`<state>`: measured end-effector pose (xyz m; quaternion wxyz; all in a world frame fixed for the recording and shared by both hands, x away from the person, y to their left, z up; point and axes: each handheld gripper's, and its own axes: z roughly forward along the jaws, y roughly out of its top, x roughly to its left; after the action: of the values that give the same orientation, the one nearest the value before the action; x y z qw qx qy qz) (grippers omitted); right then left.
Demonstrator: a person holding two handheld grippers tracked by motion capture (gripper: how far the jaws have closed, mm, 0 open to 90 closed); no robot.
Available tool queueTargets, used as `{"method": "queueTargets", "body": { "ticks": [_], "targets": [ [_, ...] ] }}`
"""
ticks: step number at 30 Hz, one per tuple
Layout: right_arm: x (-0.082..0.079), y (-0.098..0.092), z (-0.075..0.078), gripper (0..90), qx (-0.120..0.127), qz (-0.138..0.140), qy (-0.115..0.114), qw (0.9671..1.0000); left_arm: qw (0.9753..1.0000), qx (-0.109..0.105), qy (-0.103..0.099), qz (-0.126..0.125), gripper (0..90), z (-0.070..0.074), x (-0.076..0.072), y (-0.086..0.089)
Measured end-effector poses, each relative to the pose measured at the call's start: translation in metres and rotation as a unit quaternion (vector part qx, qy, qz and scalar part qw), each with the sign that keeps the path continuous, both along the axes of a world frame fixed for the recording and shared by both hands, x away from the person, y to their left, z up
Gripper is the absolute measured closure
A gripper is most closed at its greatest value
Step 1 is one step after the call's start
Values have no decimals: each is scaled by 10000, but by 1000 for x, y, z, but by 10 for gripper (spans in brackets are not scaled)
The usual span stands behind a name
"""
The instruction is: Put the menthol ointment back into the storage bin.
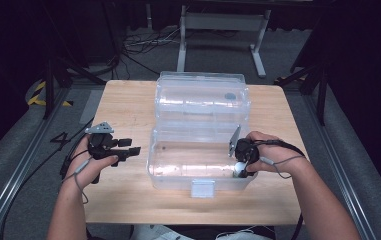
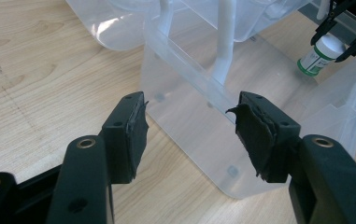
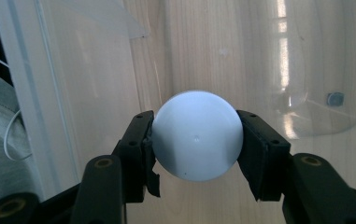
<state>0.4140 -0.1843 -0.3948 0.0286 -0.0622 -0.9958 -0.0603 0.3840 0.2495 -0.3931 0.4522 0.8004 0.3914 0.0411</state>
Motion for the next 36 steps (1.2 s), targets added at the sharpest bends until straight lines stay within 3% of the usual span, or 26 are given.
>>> {"method": "queueTargets", "body": {
  "ticks": [8, 36],
  "targets": [
    [-3, 4, -3, 502, -198, 52, -46, 9998, 10000, -9, -2, -8, 440, 0, 0, 0],
    [-1, 9, -10, 500, -404, 101, 13, 9991, 9999, -4, 71, -76, 439, -2, 0, -1]
  ]
}}
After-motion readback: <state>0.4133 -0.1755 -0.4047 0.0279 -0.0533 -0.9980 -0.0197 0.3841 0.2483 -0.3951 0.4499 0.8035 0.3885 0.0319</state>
